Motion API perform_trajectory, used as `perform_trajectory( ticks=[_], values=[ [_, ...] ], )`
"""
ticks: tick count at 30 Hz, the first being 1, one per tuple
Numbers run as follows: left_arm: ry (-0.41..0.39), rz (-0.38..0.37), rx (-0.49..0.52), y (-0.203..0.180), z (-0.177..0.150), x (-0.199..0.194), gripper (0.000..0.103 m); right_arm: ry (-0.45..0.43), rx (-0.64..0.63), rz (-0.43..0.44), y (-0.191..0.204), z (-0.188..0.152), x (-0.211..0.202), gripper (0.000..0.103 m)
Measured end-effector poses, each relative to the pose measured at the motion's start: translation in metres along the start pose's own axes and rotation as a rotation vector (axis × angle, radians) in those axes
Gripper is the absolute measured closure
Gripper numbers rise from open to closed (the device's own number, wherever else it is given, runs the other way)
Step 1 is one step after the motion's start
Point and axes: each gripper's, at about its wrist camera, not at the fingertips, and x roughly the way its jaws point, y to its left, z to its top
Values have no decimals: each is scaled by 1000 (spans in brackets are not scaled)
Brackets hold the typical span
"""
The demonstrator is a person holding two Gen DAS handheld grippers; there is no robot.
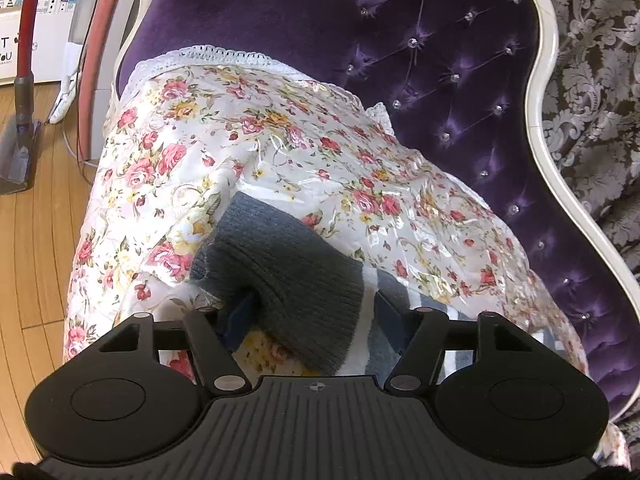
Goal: Fold small clothes
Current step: 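Grasp the sleeve cuff with the left tool and fold it across the body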
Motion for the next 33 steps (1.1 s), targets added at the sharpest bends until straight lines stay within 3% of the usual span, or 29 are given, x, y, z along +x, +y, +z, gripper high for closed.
perform_trajectory(
  ticks=[3,5,8,14,19,27,33],
  values=[
    [-12,26,2,-2,0,0,65,3,0,-1,0,0,1,1],
    [-21,45,-1,-1,0,-2,91,6,5,-2,-1,1,1,1],
    [-33,23,-46,3,0,-7,97,2,8,1,-1,2,-1,1],
    [-117,-20,26,-25,4,-34,97,-16,26,14,-3,6,-8,1],
    [-126,-52,118,-71,7,-50,97,-35,38,18,-6,10,-16,1],
    [-174,-236,348,-192,5,-84,97,-74,78,21,-13,20,-32,1],
    [-126,-383,493,-281,-37,-83,97,-125,131,5,-27,29,-48,1]
  ],
)
